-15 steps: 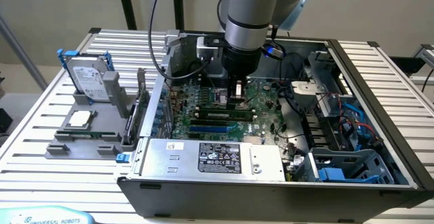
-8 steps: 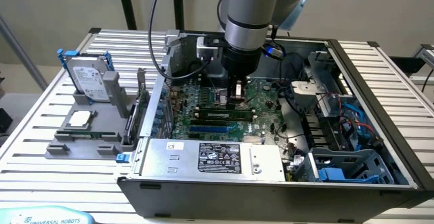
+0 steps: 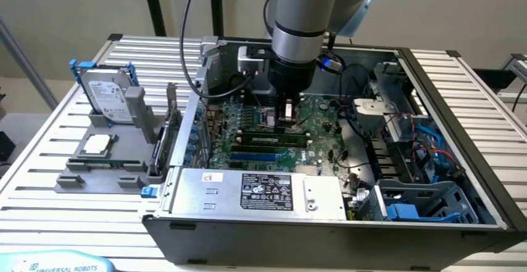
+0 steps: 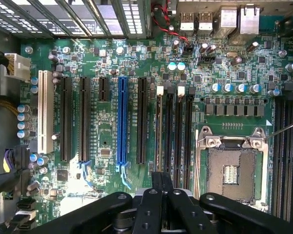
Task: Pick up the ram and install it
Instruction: 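Press down the ram until it locks into place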
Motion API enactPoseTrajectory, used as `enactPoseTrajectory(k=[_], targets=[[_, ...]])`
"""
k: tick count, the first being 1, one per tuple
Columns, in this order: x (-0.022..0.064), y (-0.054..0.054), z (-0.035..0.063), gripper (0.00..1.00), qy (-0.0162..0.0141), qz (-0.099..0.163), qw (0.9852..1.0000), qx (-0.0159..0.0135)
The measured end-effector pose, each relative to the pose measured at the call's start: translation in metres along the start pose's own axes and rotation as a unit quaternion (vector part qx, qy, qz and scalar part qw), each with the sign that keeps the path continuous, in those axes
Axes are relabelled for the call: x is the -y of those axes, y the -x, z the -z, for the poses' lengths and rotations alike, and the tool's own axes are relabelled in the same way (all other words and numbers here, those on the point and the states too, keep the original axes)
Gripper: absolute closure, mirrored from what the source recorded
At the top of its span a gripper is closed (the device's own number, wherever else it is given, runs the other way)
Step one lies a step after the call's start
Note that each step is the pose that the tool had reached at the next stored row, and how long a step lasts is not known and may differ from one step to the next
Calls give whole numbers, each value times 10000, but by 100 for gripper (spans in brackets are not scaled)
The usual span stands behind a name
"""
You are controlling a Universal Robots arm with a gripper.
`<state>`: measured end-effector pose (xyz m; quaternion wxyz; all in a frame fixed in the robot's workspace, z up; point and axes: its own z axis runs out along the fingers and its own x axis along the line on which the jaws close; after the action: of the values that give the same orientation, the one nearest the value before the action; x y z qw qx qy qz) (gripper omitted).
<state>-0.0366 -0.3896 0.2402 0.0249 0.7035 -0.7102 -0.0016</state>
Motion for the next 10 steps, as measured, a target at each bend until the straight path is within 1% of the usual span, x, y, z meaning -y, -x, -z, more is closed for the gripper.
enactPoseTrajectory(k=[5,10], targets=[[-10,2,-63,89,-11,0,10000,0],[-28,1,-149,89,-49,-1,10000,-8]])
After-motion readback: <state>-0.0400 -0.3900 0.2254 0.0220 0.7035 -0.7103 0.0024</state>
